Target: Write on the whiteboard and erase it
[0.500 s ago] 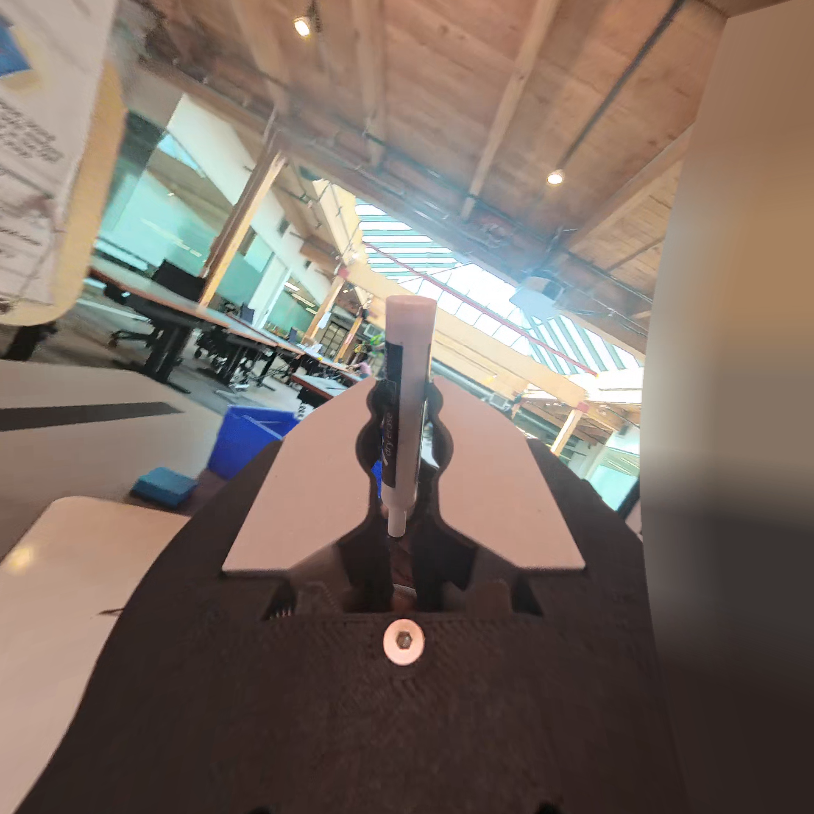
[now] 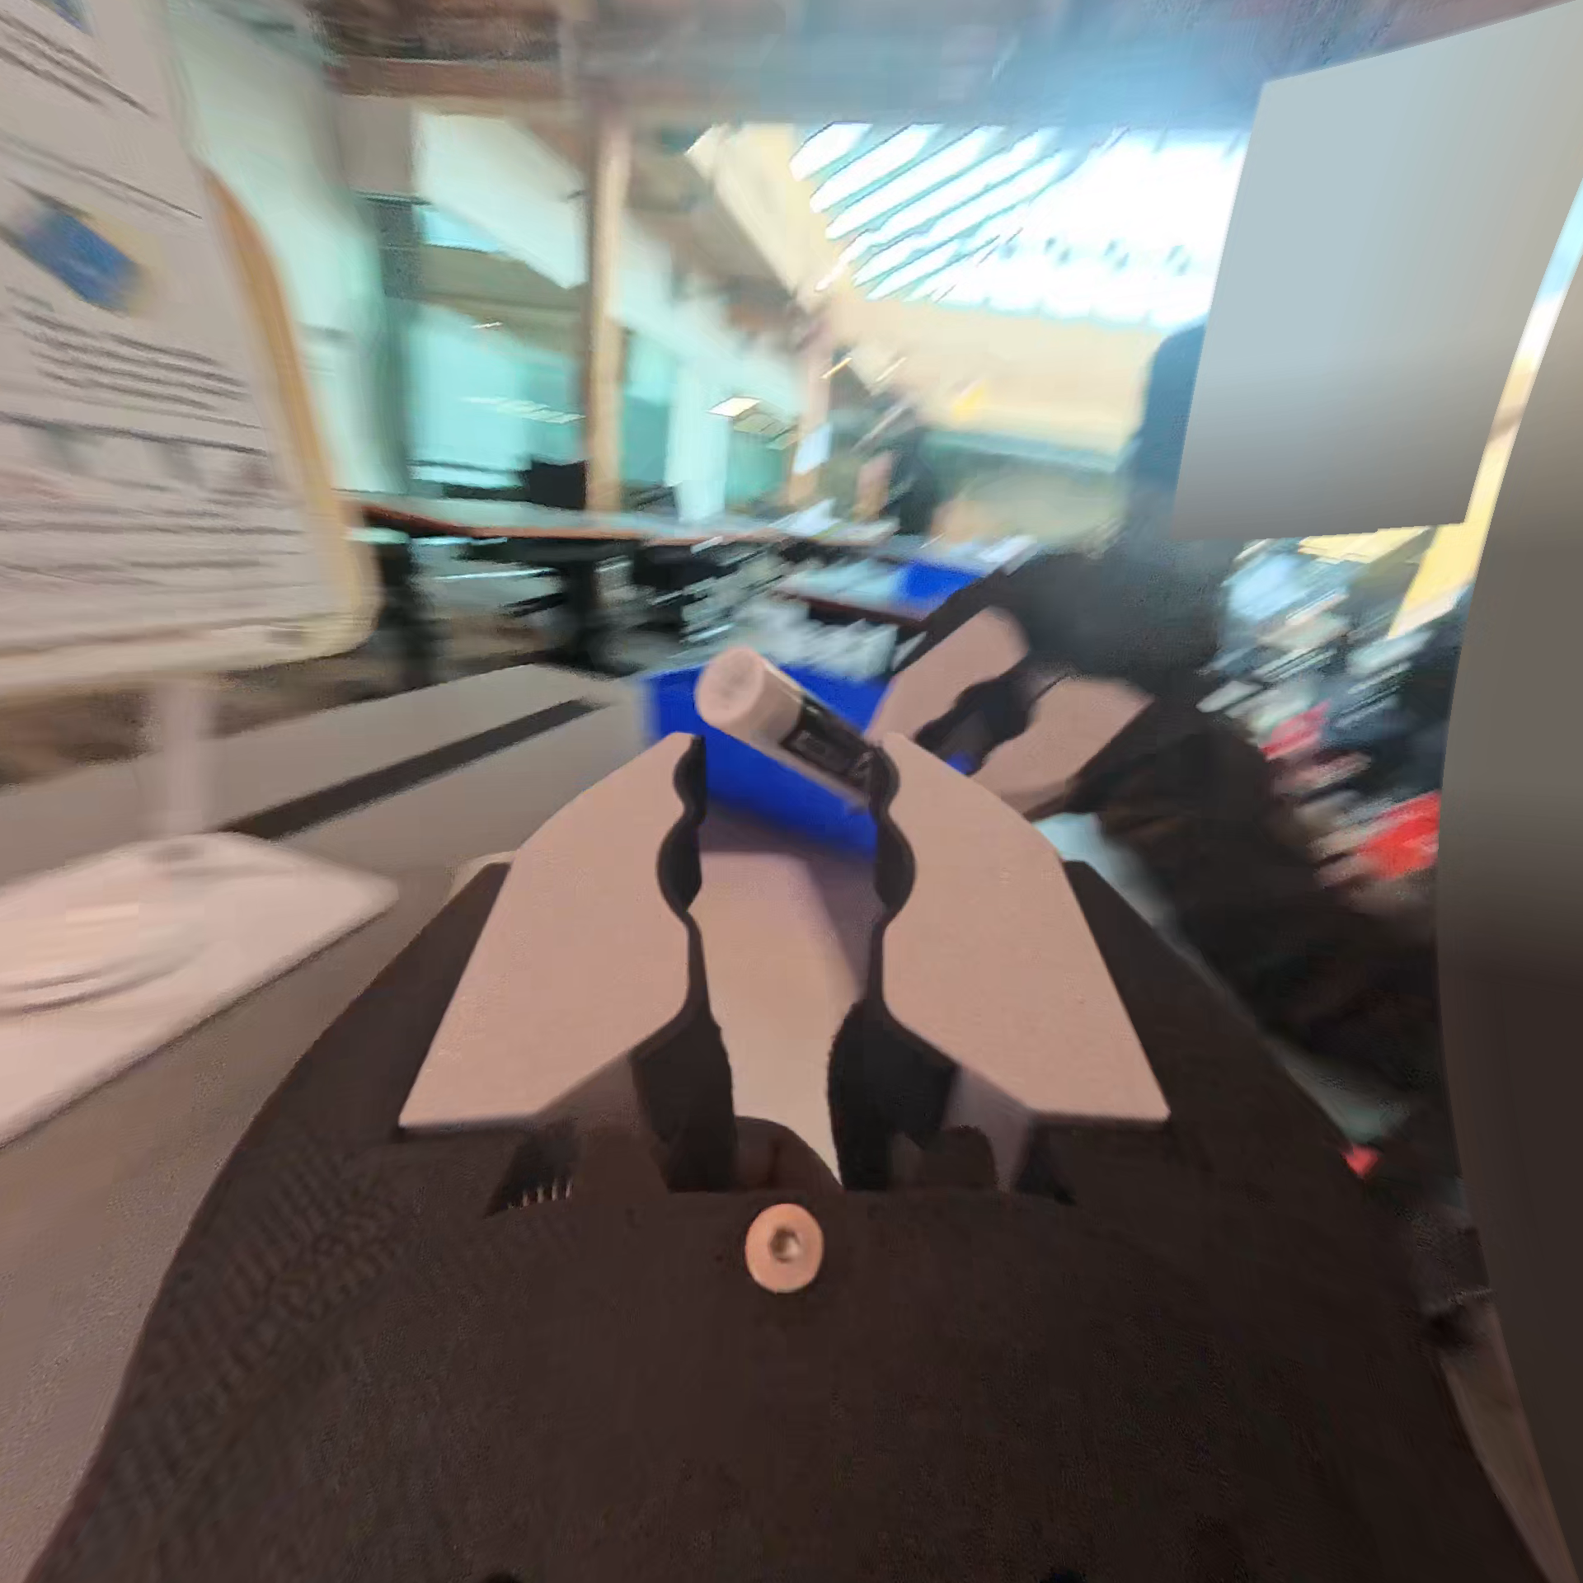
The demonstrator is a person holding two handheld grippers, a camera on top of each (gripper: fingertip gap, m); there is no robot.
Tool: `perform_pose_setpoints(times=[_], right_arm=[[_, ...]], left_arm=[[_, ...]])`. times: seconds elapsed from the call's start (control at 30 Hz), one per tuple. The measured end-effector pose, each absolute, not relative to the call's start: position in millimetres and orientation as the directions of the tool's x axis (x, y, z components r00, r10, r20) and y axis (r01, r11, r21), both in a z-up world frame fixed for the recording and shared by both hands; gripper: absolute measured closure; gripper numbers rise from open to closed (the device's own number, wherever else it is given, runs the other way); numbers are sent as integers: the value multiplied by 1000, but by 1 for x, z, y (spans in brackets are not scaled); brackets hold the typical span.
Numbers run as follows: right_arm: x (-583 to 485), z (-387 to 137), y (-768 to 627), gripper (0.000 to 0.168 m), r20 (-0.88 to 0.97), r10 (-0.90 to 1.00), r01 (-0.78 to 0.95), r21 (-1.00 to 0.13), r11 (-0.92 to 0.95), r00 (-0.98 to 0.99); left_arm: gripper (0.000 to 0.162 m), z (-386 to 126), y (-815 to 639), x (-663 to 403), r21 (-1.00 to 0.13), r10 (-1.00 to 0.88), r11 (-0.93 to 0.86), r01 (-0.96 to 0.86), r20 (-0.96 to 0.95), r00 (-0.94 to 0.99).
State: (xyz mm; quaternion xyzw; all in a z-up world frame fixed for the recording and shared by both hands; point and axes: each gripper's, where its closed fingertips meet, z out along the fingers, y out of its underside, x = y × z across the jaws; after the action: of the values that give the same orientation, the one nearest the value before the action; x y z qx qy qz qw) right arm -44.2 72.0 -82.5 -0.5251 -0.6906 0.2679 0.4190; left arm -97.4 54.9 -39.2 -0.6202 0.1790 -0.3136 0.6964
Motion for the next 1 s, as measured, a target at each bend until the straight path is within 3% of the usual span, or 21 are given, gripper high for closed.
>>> perform_pose_setpoints(times=[0.07, 0.13, 0.27, 0.4, 0.5, 0.63, 0.8, 0.9, 1.0], right_arm=[[-30, -94, 93, 151, 431, 901, 649, -674, 354, -44], [-24, -104, 99, 151, 470, 881, 734, -577, 358, -60], [-26, -125, 82, 151, 315, 930, 785, -521, 335, -188], [-24, -125, 64, 151, 187, 944, 776, -538, 330, -272], [-23, -115, 53, 151, 152, 945, 738, -593, 322, -289], [-31, -88, 46, 149, 206, 933, 560, -754, 344, -296], [-15, -54, 38, 96, 294, 909, 267, -888, 374, -295], [3, -42, 26, 82, 263, 922, 95, -949, 300, -286], [21, -47, 22, 77, 206, 952, 75, -971, 228, -226]], left_arm=[[114, -53, 61, -121, -981, -445, 96, -169, -194, 874], [114, -67, 62, -120, -877, -363, 67, -476, -466, 807], [112, -100, 73, -83, -707, -470, 41, -706, -638, 611], [113, -128, 82, -65, -529, -486, 43, -847, -752, 445], [139, -131, 84, -62, -522, -444, 54, -851, -776, 448], [145, -133, 75, -59, -670, -496, 23, -742, -653, 573], [145, -131, 66, -82, -886, -523, -61, -460, -364, 770], [145, -132, 54, -91, -956, -530, -114, -269, -171, 831], [145, -127, 37, -97, -971, -489, -105, -216, -139, 861]])
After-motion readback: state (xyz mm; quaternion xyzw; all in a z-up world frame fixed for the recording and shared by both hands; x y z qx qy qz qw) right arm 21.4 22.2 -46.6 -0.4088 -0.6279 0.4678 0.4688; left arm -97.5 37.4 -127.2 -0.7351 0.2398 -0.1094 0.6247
